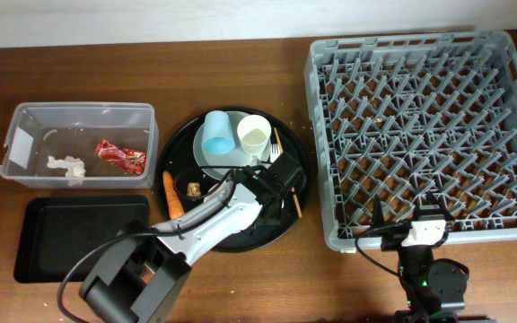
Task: Sort waste into correct bins and load items into the dishwasher rack
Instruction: 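Grasp the white food bowl with the left gripper, then tip the bowl's food onto the black tray with the left gripper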
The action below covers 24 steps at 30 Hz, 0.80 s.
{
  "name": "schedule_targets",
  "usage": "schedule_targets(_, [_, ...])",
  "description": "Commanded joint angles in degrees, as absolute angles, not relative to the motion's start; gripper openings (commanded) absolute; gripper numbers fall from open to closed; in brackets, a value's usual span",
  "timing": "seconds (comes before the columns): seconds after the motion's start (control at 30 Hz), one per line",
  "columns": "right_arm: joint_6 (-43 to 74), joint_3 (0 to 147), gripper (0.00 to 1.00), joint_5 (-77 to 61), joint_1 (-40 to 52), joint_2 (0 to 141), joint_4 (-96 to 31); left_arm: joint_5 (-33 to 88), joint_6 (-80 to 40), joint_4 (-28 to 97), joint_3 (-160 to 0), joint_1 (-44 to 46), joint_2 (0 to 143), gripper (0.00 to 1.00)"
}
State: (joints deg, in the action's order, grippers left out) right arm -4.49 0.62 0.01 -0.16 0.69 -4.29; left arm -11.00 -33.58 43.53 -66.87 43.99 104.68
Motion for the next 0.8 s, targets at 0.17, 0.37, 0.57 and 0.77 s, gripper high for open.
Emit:
schedule_targets(0.17, [-4.1, 0.3, 0.99, 0.5, 0.0, 0.4, -4.6, -10.6, -23.4, 52.3, -74.8, 44.0, 105.0, 0.0])
schedule_targets(0.37, [-4.1, 0.3, 0.99, 0.5, 0.0, 0.4, -4.6, -10.7, -21.5, 57.7, -75.2, 39.5, 97.0, 0.0])
schedule_targets(0.57, [-4.1, 0.3, 0.99, 0.5, 0.0, 0.4, -4.6, -1.6, -15.4, 64.1, -75.2, 25.1, 84.5, 0.0])
schedule_targets(0.77, [-4.1, 0.3, 0.99, 0.5, 0.0, 0.4, -4.6, 1.3, -9.3, 68.3, -75.1, 7.3, 76.4, 0.0])
